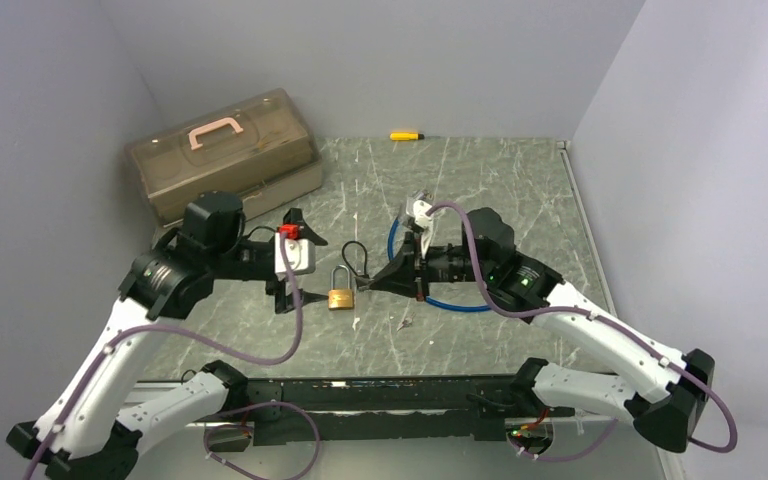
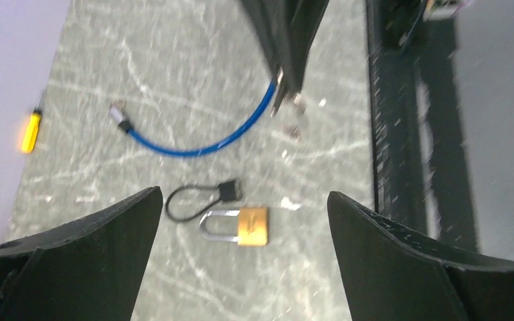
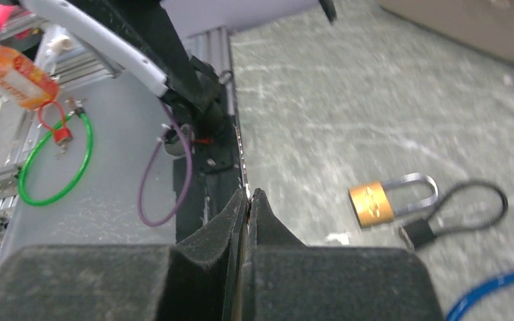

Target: Unlock with the key

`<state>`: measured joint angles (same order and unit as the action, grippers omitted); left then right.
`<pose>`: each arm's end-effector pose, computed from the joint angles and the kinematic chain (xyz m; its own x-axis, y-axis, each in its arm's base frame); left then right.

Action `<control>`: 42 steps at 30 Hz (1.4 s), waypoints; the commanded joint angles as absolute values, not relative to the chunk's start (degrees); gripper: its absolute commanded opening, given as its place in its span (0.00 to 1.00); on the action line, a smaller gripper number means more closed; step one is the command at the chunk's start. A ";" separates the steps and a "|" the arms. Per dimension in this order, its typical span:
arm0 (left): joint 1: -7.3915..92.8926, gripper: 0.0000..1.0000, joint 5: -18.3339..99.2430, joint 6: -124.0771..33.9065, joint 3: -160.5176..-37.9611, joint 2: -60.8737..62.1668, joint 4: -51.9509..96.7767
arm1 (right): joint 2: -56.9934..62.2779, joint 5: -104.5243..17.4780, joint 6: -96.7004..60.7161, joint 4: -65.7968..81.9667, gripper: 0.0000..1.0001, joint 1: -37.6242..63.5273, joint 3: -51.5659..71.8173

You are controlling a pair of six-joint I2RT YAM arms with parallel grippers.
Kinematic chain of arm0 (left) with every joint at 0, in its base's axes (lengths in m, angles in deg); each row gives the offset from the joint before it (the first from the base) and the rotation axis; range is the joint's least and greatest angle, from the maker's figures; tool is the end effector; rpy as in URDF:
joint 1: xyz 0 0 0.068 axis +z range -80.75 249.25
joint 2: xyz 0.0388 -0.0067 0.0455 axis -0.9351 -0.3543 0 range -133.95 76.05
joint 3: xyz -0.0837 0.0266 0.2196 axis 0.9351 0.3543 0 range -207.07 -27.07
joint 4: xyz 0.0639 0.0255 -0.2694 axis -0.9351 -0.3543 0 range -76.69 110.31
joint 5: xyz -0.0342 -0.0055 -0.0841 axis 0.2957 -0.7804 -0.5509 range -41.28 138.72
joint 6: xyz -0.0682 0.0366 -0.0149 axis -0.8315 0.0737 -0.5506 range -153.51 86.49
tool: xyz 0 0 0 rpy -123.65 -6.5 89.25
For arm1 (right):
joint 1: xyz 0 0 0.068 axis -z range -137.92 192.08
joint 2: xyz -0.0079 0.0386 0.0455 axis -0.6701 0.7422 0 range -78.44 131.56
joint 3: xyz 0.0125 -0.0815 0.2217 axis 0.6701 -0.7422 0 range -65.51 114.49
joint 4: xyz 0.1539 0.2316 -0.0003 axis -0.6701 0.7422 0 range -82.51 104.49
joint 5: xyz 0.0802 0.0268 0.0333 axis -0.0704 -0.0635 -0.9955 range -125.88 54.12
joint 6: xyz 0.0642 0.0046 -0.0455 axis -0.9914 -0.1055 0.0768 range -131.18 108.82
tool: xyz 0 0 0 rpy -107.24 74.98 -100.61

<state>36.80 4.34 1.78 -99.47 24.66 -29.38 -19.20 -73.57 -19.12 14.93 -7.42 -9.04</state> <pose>0.1517 -0.1526 0.3818 0.1900 0.3684 -0.9100 0.9697 0.0748 0.2327 0.1601 0.2512 0.3326 -0.2511 -0.1256 -0.9598 -0.9671 0.0745 0.2433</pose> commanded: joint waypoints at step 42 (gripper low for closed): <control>32.55 0.90 19.64 107.04 -90.12 -23.32 -26.73 | -35.85 -57.41 -25.76 18.97 0.00 3.41 -20.08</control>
<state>34.97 23.66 84.90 -88.89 -22.95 -25.97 -35.30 -56.00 -25.33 22.36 2.66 -20.08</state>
